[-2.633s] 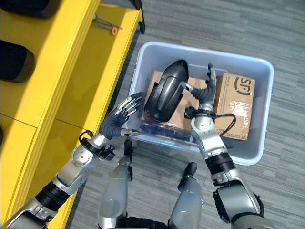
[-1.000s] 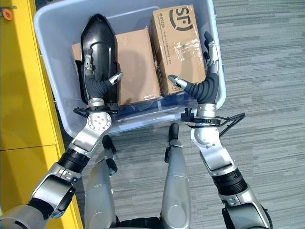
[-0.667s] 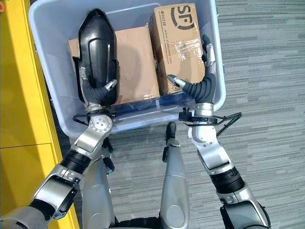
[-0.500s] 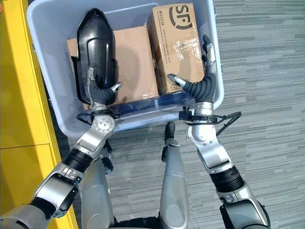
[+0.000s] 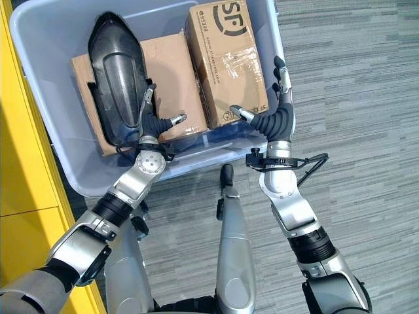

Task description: Move parts from the plastic box to the shelf.

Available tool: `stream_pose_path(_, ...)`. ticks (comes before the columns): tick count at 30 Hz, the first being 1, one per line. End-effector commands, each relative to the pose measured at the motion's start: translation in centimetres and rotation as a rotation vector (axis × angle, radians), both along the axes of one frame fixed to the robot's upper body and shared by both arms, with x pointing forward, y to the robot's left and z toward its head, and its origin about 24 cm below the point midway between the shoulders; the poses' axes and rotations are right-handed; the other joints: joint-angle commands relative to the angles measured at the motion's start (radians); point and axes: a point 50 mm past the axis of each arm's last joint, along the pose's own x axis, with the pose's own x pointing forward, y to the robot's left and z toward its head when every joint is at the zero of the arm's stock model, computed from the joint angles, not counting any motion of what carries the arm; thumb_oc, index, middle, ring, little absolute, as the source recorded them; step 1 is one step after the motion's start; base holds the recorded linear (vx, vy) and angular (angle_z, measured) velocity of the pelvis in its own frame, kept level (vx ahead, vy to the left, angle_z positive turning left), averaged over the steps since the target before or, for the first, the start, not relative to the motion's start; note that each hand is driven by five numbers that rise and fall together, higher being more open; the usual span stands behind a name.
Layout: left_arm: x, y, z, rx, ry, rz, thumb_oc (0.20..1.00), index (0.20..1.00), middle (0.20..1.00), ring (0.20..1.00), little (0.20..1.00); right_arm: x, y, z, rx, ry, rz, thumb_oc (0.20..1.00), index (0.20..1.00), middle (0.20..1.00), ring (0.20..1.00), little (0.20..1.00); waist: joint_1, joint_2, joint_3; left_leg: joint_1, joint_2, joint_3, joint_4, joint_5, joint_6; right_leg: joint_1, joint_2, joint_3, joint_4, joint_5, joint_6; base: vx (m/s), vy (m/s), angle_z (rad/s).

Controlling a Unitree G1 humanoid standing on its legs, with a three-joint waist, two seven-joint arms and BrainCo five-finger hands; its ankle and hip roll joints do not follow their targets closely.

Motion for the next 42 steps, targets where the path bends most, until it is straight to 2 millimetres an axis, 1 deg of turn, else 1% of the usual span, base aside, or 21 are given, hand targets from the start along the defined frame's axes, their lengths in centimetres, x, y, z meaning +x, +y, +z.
stream_pose_path(1, 0.0, -2.1, 0.7, -0.050, -0.042, -0.068, 1.000, 1.000, 1.000, 1.000, 1.000, 0.0, 0.2, 1.8, 0.047, -0.085, 0.018, 1.000, 1.000, 1.000, 1.000, 1.000, 0.012, -0.041, -0.033, -0.019, -0.033, 0.050, 0.032, -0.056, -0.004, -0.007, 0.094, -0.082, 0.031, -0.036, -0.012, 0.01, -0.014, -0.08)
stream_pose_path(7, 0.2, -2.0, 0.8, -0.055, -0.047, -0.049, 1.000, 1.000, 1.000, 1.000, 1.000, 0.1, -0.1, 1.7, 0.053, -0.079, 0.002, 1.000, 1.000, 1.000, 1.000, 1.000, 0.007, -0.051, -0.033, -0.029, -0.030, 0.049, 0.043, -0.062, -0.003, -0.012, 0.097, -0.087, 0.032, -0.032, -0.012, 0.01, -0.021, -0.04)
stream_pose_path(11, 0.2, -2.1, 1.4, 0.006, -0.094, -0.047, 1.000, 1.000, 1.000, 1.000, 1.000, 0.1, -0.1, 1.5, 0.068, -0.077, -0.007, 1.000, 1.000, 1.000, 1.000, 1.000, 0.007, -0.056, -0.033, -0.036, -0.032, 0.044, 0.046, -0.065, 0.001, -0.018, 0.101, -0.088, 0.037, -0.032, -0.013, 0.01, -0.028, 0.02)
stream_pose_path(12, -0.1, -2.0, 2.1, 0.058, -0.173, -0.007, 1.000, 1.000, 1.000, 1.000, 1.000, -0.1, -0.2, 1.6, 0.065, -0.092, -0.012, 1.000, 1.000, 1.000, 1.000, 1.000, 0.009, -0.057, -0.033, -0.036, -0.033, 0.042, 0.045, -0.065, 0.001, -0.018, 0.101, -0.091, 0.036, -0.031, -0.015, 0.02, -0.036, 0.01)
stream_pose_path(14, -0.7, -1.6, 3.5, 0.095, -0.325, 0.052, 1.000, 1.000, 1.000, 1.000, 1.000, -0.4, -0.2, 1.7, 0.058, -0.119, -0.015, 1.000, 1.000, 1.000, 1.000, 1.000, 0.012, -0.057, -0.033, -0.037, -0.038, 0.037, 0.044, -0.067, 0.002, -0.018, 0.102, -0.092, 0.038, -0.033, -0.016, 0.01, -0.019, 0.00)
stream_pose_path(15, -1.6, -1.0, 5.0, 0.126, -0.495, 0.112, 1.000, 1.000, 1.000, 1.000, 1.000, -0.7, -0.1, 1.8, 0.046, -0.142, -0.025, 1.000, 1.000, 1.000, 1.000, 1.000, 0.018, -0.052, -0.033, -0.034, -0.043, 0.034, 0.041, -0.068, 0.003, -0.017, 0.100, -0.094, 0.039, -0.036, -0.017, 0.00, 0.000, 0.00)
stream_pose_path(16, -1.9, -0.8, 5.5, 0.124, -0.546, 0.129, 1.000, 1.000, 1.000, 1.000, 1.000, -0.8, -0.1, 1.9, 0.043, -0.148, -0.029, 1.000, 1.000, 1.000, 1.000, 1.000, 0.019, -0.051, -0.033, -0.034, -0.046, 0.032, 0.040, -0.068, 0.003, -0.016, 0.099, -0.095, 0.039, -0.036, -0.018, 0.00, 0.000, 0.00)
stream_pose_path(17, -2.5, -0.3, 6.6, 0.129, -0.650, 0.162, 1.000, 1.000, 1.000, 1.000, 1.000, -1.0, -0.2, 1.9, 0.035, -0.157, -0.043, 1.000, 1.000, 1.000, 1.000, 1.000, 0.026, -0.046, -0.033, -0.032, -0.052, 0.028, 0.037, -0.070, 0.002, -0.014, 0.097, -0.095, 0.037, -0.038, -0.019, 0.00, 0.000, 0.00)
stream_pose_path(21, -4.9, 1.1, 8.9, 0.129, -0.947, 0.225, 1.000, 1.000, 1.000, 1.000, 1.000, -1.4, -0.3, 1.8, 0.037, -0.163, -0.061, 1.000, 1.000, 1.000, 1.000, 1.000, 0.044, -0.034, -0.033, -0.033, -0.065, 0.014, 0.029, -0.067, 0.002, -0.015, 0.087, -0.101, 0.037, -0.038, -0.023, -0.01, -0.009, 0.01)
stream_pose_path(22, -6.3, 1.6, 9.9, 0.102, -1.081, 0.230, 1.000, 1.000, 1.000, 1.000, 1.000, -1.7, -0.4, 2.0, 0.033, -0.171, -0.074, 1.000, 1.000, 1.000, 1.000, 1.000, 0.052, -0.027, -0.033, -0.050, -0.070, 0.021, 0.017, -0.044, 0.009, -0.032, 0.083, -0.109, 0.028, -0.022, -0.032, -0.05, -0.029, 0.05)
stream_pose_path(23, -6.4, 1.7, 9.9, 0.102, -1.100, 0.235, 1.000, 1.000, 1.000, 1.000, 1.000, -1.7, -0.4, 1.9, 0.034, -0.170, -0.076, 1.000, 1.000, 1.000, 1.000, 1.000, 0.053, -0.026, -0.033, -0.050, -0.071, 0.020, 0.015, -0.044, 0.009, -0.032, 0.082, -0.110, 0.027, -0.022, -0.033, -0.05, -0.025, 0.05)
stream_pose_path(25, -7.6, 2.2, 10.3, 0.086, -1.172, 0.229, 1.000, 1.000, 1.000, 1.000, 1.000, -1.9, -0.6, 1.8, 0.033, -0.167, -0.091, 1.000, 1.000, 1.000, 1.000, 1.000, 0.063, -0.019, -0.033, -0.046, -0.077, 0.013, 0.009, -0.042, 0.007, -0.028, 0.079, -0.113, 0.028, -0.026, -0.033, 0.01, -0.007, 0.08)
stream_pose_path(26, -8.0, 2.8, 10.2, 0.039, -1.141, 0.225, 1.000, 1.000, 1.000, 1.000, 1.000, -2.0, -0.7, 1.6, 0.029, -0.161, -0.100, 1.000, 1.000, 1.000, 1.000, 1.000, 0.073, -0.012, -0.033, -0.040, -0.083, 0.007, 0.001, -0.040, 0.006, -0.021, 0.077, -0.117, 0.027, -0.030, -0.033, 0.01, -0.004, 0.12)
stream_pose_path(27, -8.0, 2.9, 10.1, 0.036, -1.134, 0.224, 1.000, 1.000, 1.000, 1.000, 1.000, -2.0, -0.7, 1.6, 0.029, -0.160, -0.101, 1.000, 1.000, 1.000, 1.000, 1.000, 0.074, -0.011, -0.033, -0.039, -0.084, 0.006, 0.000, -0.040, 0.006, -0.021, 0.076, -0.117, 0.028, -0.031, -0.033, 0.01, 0.008, 0.12)
stream_pose_path(28, -7.9, 3.2, 9.7, 0.018, -1.086, 0.229, 1.000, 1.000, 1.000, 1.000, 1.000, -2.0, -0.6, 1.4, 0.028, -0.153, -0.104, 1.000, 1.000, 1.000, 1.000, 1.000, 0.079, -0.006, -0.033, -0.036, -0.085, 0.003, -0.005, -0.037, 0.005, -0.017, 0.075, -0.118, 0.028, -0.034, -0.031, 0.01, 0.016, 0.05)
stream_pose_path(31, -7.4, 3.9, 8.9, 0.016, -1.001, 0.278, 1.000, 1.000, 1.000, 1.000, 1.000, -2.0, -0.6, 1.2, 0.022, -0.143, -0.107, 1.000, 1.000, 1.000, 1.000, 1.000, 0.087, -0.002, -0.033, -0.031, -0.088, 0.000, -0.014, -0.032, 0.005, -0.011, 0.075, -0.122, 0.028, -0.037, -0.030, 0.00, 0.005, 0.01)
stream_pose_path(34, -6.4, 4.6, 7.6, -0.005, -0.846, 0.291, 1.000, 1.000, 1.000, 1.000, 1.000, -2.0, -0.7, 0.9, 0.020, -0.138, -0.107, 1.000, 1.000, 1.000, 1.000, 1.000, 0.090, -0.005, -0.033, -0.034, -0.085, -0.002, -0.021, -0.025, 0.004, -0.013, 0.077, -0.124, 0.029, -0.039, -0.029, 0.00, 0.001, 0.01)
stream_pose_path(37, -5.3, 4.5, 6.5, -0.006, -0.708, 0.268, 1.000, 1.000, 1.000, 1.000, 1.000, -1.8, -0.6, 0.7, 0.024, -0.123, -0.102, 1.000, 1.000, 1.000, 1.000, 1.000, 0.089, -0.010, -0.033, -0.040, -0.080, -0.005, -0.022, -0.019, 0.001, -0.016, 0.083, -0.127, 0.031, -0.038, -0.028, 0.00, -0.011, 0.01)
stream_pose_path(39, -4.9, 4.4, 6.1, -0.021, -0.649, 0.263, 1.000, 1.000, 1.000, 1.000, 1.000, -1.7, -0.6, 0.6, 0.024, -0.121, -0.102, 1.000, 1.000, 1.000, 1.000, 1.000, 0.089, -0.012, -0.033, -0.041, -0.077, -0.005, -0.024, -0.016, 0.000, -0.017, 0.085, -0.129, 0.033, -0.038, -0.029, 0.01, -0.034, 0.02)
stream_pose_path(40, -4.2, 4.1, 5.4, -0.030, -0.565, 0.237, 1.000, 1.000, 1.000, 1.000, 1.000, -1.6, -0.5, 0.5, 0.022, -0.115, -0.098, 1.000, 1.000, 1.000, 1.000, 1.000, 0.086, -0.017, -0.033, -0.041, -0.074, -0.005, -0.021, -0.014, 0.000, -0.017, 0.088, -0.129, 0.035, -0.037, -0.027, 0.01, -0.036, 0.02)
stream_pose_path(42, -3.8, 3.9, 4.8, -0.015, -0.509, 0.237, 1.000, 1.000, 1.000, 1.000, 1.000, -1.5, -0.6, 0.4, 0.027, -0.110, -0.094, 1.000, 1.000, 1.000, 1.000, 1.000, 0.083, -0.022, -0.033, -0.043, -0.069, -0.003, -0.018, -0.012, 0.000, -0.017, 0.091, -0.131, 0.034, -0.035, -0.028, 0.01, -0.020, 0.00)
